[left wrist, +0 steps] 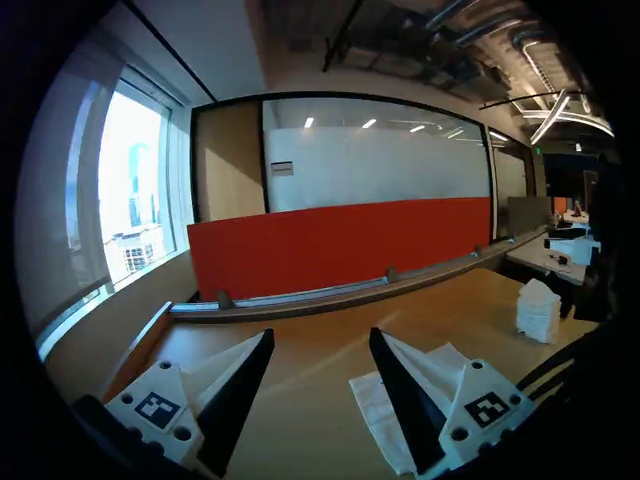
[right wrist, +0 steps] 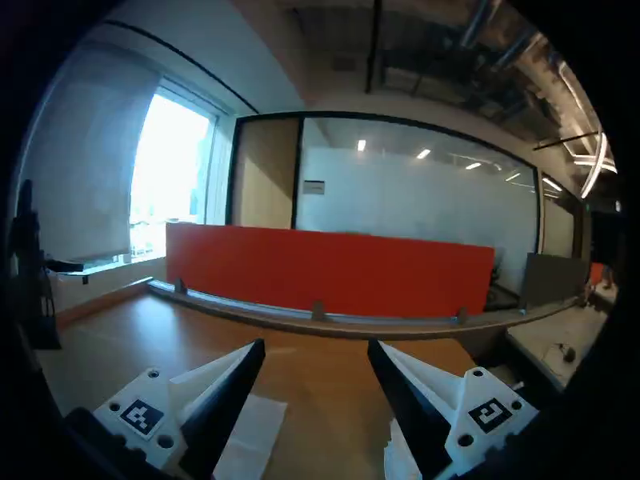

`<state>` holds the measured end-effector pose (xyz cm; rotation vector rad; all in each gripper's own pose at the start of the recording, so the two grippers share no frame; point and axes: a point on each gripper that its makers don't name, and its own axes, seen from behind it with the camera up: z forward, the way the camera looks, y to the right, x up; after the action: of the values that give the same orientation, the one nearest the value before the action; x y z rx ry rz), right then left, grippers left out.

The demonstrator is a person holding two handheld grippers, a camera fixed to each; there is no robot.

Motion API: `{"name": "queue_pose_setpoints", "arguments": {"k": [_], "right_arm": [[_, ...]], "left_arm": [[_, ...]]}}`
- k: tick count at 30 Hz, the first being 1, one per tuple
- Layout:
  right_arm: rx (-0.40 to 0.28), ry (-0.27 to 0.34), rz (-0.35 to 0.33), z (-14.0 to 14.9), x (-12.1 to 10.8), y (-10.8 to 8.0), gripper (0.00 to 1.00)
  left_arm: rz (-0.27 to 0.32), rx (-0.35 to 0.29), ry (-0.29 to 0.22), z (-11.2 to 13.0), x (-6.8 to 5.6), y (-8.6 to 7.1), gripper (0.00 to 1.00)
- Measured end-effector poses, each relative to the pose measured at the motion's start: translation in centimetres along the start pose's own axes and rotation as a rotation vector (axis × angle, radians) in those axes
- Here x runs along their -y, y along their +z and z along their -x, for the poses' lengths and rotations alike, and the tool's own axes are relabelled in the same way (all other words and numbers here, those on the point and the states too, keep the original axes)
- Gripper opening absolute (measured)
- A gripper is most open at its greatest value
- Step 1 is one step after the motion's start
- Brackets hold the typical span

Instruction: Fold towel

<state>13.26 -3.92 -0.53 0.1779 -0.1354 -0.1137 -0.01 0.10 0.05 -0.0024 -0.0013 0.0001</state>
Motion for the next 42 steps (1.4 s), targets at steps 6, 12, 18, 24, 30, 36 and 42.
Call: {"name": "queue_pose_setpoints", "arguments": {"k": [6,12,18,24,30,36,42], "right_arm": [[0.078,-0.075,-0.101,0.4,1.7,-0.4,1.00],[0.158,-0.136,-0.197,1.4,3.4,-1.1,1.00],[0.237,-0.184,-0.288,3.6,4.9,-1.8,1.00],[0.303,-0.214,-0.347,6.4,5.9,-2.1,1.00],[0.353,-0.219,-0.378,9.4,6.5,-2.1,1.00],[0.396,-0.218,-0.406,12.5,7.2,-2.2,1.00],[0.433,-0.222,-0.425,15.5,7.6,-2.2,1.00]], "left_arm": [[0.070,0.049,0.008,0.6,-2.4,0.7,0.88],[0.151,0.107,0.055,1.7,-4.9,0.6,0.88],[0.229,0.174,0.089,3.8,-7.1,0.4,0.88],[0.270,0.231,0.113,6.4,-8.4,0.2,0.88],[0.307,0.286,0.126,9.5,-9.8,0.1,0.88],[0.328,0.347,0.127,13.0,-10.8,0.1,0.88],[0.355,0.392,0.137,16.3,-11.8,0.2,0.88]]}}
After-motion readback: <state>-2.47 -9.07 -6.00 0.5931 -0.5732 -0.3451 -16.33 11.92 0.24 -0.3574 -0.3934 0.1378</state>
